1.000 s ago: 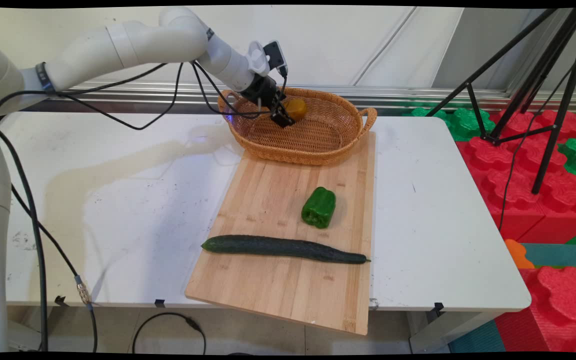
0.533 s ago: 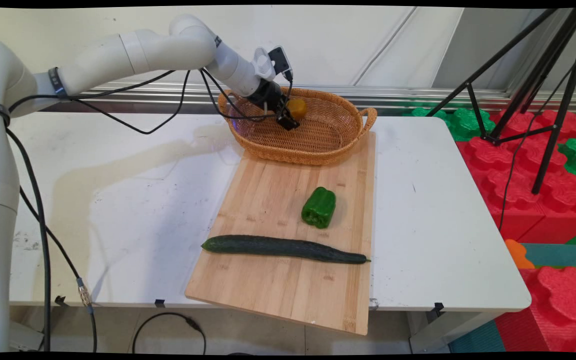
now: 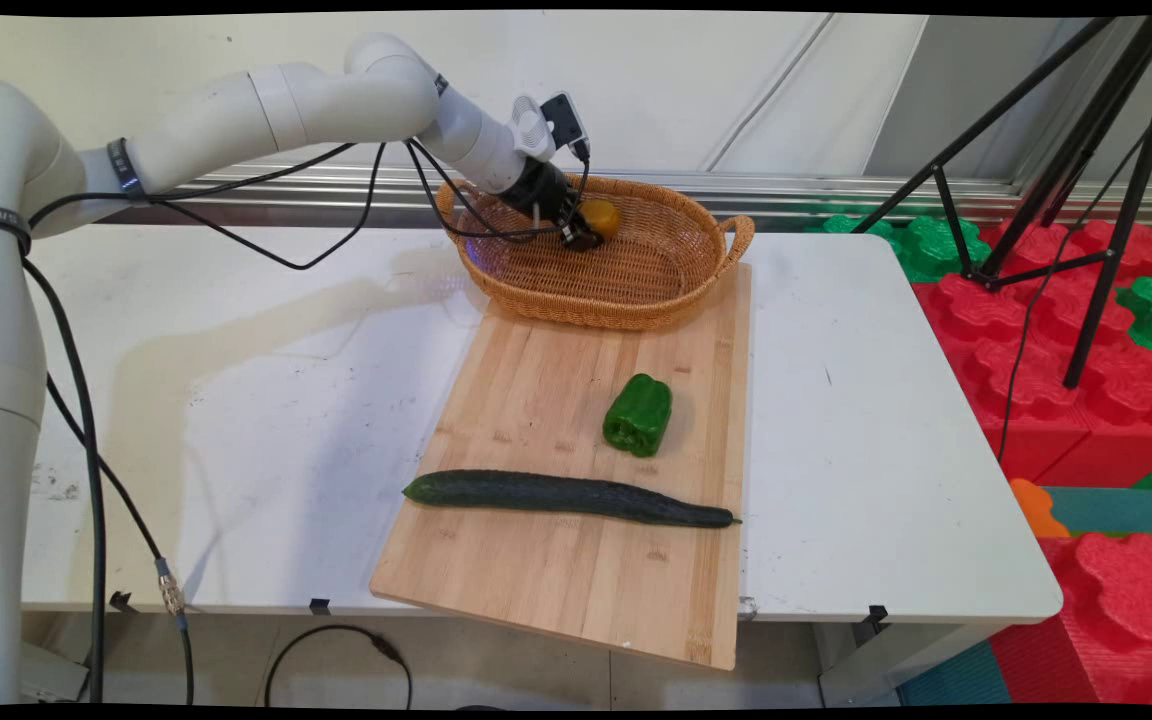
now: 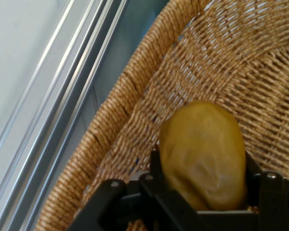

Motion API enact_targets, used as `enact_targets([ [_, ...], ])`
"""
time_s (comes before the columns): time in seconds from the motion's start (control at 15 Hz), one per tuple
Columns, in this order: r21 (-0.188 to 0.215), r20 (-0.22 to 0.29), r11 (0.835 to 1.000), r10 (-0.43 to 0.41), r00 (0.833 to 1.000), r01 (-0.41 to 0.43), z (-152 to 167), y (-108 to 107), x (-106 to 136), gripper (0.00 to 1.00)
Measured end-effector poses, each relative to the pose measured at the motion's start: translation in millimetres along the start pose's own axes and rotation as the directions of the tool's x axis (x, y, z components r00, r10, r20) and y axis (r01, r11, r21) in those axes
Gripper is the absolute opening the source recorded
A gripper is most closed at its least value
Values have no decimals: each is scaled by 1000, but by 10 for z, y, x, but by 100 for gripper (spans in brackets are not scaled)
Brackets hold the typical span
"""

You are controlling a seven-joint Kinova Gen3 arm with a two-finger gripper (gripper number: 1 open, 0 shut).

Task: Place the picked object on the cutting board

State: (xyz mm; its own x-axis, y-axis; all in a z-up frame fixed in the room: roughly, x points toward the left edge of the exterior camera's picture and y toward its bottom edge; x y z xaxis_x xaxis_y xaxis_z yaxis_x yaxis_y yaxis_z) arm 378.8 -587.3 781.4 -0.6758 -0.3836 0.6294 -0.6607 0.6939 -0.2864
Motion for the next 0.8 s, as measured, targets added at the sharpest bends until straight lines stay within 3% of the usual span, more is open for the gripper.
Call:
enact_targets([
  [0.33, 1, -15, 1000, -12, 1000, 12, -99, -30, -1, 0],
  [0.8, -25, -59, 1000, -20, 998, 19, -598, -58, -20, 0],
])
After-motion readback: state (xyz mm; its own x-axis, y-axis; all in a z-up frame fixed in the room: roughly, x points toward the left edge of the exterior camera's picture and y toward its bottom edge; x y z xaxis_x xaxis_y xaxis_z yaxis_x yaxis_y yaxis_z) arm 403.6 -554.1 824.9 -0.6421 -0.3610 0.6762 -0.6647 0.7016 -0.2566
